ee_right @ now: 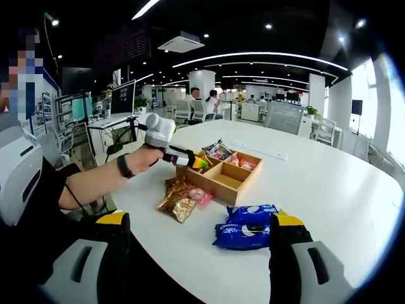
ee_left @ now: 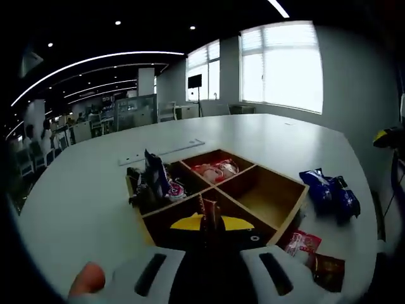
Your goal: Pick up the scattered marshmallows, QQ candies, Oreo cookies, and mixed nuts on the table and sort them into separate containers
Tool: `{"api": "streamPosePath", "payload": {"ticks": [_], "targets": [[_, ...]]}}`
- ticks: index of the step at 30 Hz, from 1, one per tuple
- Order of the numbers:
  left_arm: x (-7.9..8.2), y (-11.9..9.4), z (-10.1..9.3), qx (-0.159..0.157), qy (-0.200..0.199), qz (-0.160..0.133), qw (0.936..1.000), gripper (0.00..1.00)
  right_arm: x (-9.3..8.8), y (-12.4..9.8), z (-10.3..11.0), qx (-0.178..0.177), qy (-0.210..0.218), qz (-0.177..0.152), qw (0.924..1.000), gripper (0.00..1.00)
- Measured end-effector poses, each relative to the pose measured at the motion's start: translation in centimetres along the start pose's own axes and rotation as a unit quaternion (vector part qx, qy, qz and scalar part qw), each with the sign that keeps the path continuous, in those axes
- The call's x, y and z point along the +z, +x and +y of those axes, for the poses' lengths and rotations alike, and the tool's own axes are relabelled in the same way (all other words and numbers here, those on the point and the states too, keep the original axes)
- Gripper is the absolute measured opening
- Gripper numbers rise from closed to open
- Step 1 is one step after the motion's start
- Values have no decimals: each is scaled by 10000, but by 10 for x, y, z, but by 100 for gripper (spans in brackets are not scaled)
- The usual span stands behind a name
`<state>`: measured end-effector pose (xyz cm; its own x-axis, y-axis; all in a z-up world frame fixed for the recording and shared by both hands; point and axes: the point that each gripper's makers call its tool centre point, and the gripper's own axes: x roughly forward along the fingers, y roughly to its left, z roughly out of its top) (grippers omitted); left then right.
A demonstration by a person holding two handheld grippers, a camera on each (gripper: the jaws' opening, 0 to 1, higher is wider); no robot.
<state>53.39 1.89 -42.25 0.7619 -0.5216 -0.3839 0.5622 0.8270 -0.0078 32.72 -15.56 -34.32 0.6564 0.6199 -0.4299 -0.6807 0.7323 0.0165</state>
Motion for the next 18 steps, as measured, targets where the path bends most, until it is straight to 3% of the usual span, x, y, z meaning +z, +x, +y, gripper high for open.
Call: {"api": "streamPosePath", "payload": {"ticks": [18], "targets": [[-3,1,4,86,219,71,9997,16,1,-2,2,14,-1,-33,10000,86]]}}
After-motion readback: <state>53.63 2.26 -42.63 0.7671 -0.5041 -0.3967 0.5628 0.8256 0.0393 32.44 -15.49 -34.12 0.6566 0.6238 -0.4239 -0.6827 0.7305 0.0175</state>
